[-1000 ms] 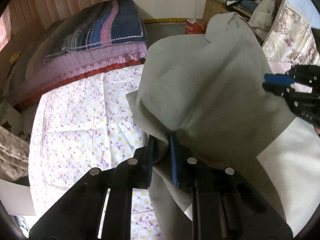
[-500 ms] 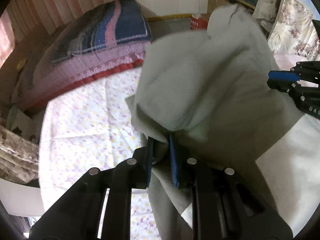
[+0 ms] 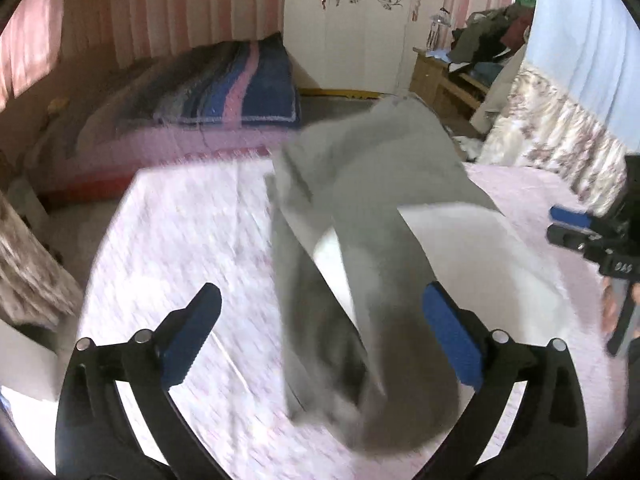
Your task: Fold large clothes
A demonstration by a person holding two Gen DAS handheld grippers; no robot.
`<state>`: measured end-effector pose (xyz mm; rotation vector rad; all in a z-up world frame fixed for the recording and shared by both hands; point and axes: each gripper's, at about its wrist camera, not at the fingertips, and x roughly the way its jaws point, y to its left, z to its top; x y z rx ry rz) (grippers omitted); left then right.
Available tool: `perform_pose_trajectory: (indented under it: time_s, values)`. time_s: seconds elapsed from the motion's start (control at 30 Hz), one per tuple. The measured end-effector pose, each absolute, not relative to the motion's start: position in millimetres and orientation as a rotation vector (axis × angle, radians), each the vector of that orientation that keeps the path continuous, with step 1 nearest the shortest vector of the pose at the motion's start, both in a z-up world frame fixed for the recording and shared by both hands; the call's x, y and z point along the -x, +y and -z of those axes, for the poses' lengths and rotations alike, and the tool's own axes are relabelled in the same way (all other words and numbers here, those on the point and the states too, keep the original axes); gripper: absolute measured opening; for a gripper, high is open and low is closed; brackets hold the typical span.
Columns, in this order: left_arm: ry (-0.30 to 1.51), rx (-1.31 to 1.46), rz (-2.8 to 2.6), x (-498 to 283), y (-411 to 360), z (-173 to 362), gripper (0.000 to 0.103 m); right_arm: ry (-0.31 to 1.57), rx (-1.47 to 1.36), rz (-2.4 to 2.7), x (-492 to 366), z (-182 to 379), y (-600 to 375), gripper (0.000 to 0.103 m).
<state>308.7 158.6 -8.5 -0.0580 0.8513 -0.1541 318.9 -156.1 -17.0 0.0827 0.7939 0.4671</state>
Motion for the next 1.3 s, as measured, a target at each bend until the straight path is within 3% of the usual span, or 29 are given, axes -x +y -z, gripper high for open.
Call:
perform_pose_trajectory:
  time_s: [0.2,0.3,0.5,0.73,1.07,1.13,1.2,1.3]
  values:
    - [0.863,0.147,0.191,-286.4,154.6,24.2,0.1,0.796,-0.088,-0.432,-298.5,25.1,-154.9,0.08]
    - [0.885,0.131,0.205,-277.0,146.5,40.4,0.1,0.804,-0.105,-0.426,-291.3,27.3,-156.0,0.09]
    - [0.92,0.191,0.231,-269.2,141.0,72.7,0.1,0.844,-0.067,-0.44,-285.5,43.8,-145.5,0.091]
    - [0.983,0.244,0.274,-283.7,139.6,94.9,0.1,0.911,-0.177,-0.466,-303.8,79.6,-148.4,0.1]
    - [0.931,0.26,0.287,-288.9,131.6,100.6,0.1,0.928,-0.205,-0.526,-326.2,101.0,-123.2,0.102]
    - [0.918,0.254,0.288,-287.2,129.9,99.9,0.096,0.918,-0.184,-0.524,-327.2,102.9,-118.0,0.101]
    - [0.904,0.261,0.316,-285.0,128.0,97.2,0.081,0.909,-0.181,-0.533,-326.7,103.3,-118.5,0.099]
    - [0.887,0.237,0.325,-282.1,122.1,91.3,0.072,0.883,-0.161,-0.554,-322.2,99.0,-118.6,0.086]
